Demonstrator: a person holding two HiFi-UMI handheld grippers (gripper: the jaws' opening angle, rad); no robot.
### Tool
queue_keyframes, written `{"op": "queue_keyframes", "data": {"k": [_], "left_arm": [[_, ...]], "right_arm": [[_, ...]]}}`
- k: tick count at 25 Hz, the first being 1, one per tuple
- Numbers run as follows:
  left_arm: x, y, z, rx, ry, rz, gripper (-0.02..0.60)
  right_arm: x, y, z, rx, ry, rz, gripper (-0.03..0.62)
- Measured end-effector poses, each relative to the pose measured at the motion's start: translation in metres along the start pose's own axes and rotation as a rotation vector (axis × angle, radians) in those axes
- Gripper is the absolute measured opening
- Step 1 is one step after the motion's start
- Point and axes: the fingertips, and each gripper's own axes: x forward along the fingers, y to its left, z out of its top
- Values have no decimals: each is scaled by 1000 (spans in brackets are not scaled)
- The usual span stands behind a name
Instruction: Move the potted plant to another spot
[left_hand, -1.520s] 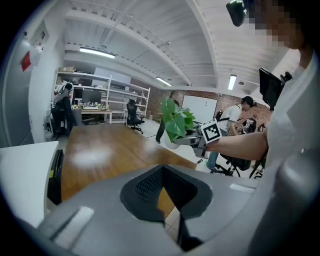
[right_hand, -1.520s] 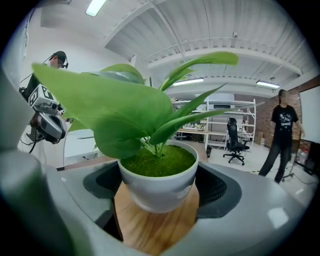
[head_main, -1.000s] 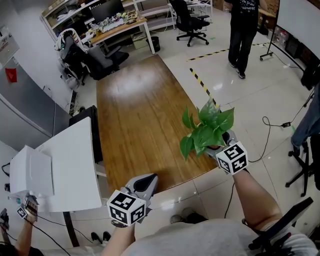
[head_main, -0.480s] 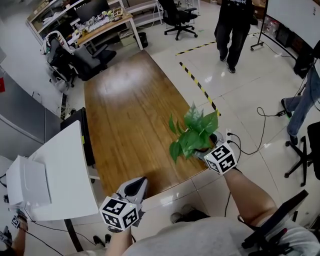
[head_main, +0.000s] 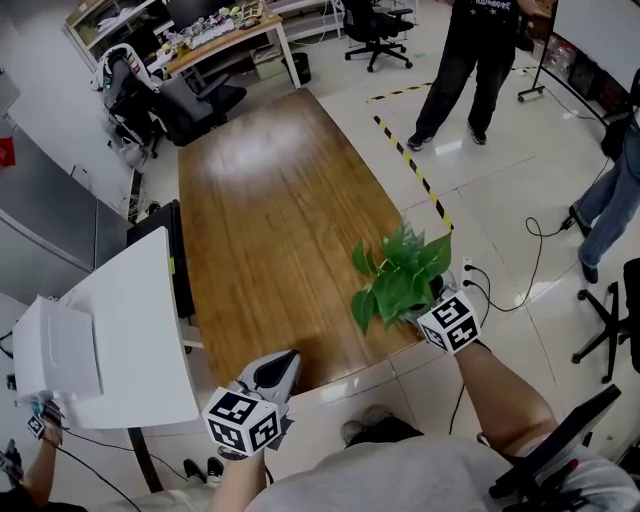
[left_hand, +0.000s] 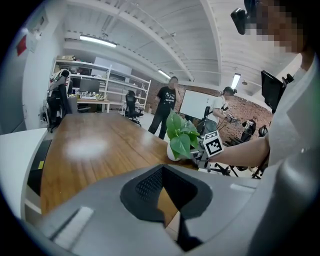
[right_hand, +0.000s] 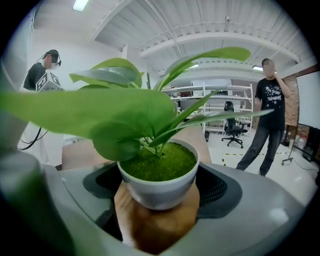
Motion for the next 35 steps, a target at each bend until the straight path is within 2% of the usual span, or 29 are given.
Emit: {"op": "queue_keyframes", "data": {"k": [8,10,13,16,20,22,24,28,30,33,35], "left_arm": [[1,-5,1,-4,12,-9,-3],[3,-8,-3,-7,22,-19,-3],[5,-8,-10,-15,29,-8,-3],[3,-10,-16,-22,40,8,-3],[-5,-24,-12,-17,33,28,-3],[-9,-35,-7,-6,21,24,-3],[-11,-45,-3,6,8,11,-3],[-18,-69,-6,28,-28,-18,-3],[-26,-91,-18,42,-45,-31,-3],[-50,-123,-47,52,-70,-31,-3],[-75,-134,-67,53,-86,-18,-3]], "right_arm": [[-1,1,3,-8,3,25,460],[-2,1,3,12,-4,38,531],[-5,0,1,28,-6,65,548],[-25,0,-8,35,12,86,552],[-66,-1,-18,100,50,98,546],[-86,5,-12,131,50,106,520],[-107,18,5,138,8,114,478],[-154,47,43,125,-120,110,286],[-183,65,49,135,-167,121,215],[-225,106,44,147,-213,144,67],[-244,143,40,152,-224,168,49]]}}
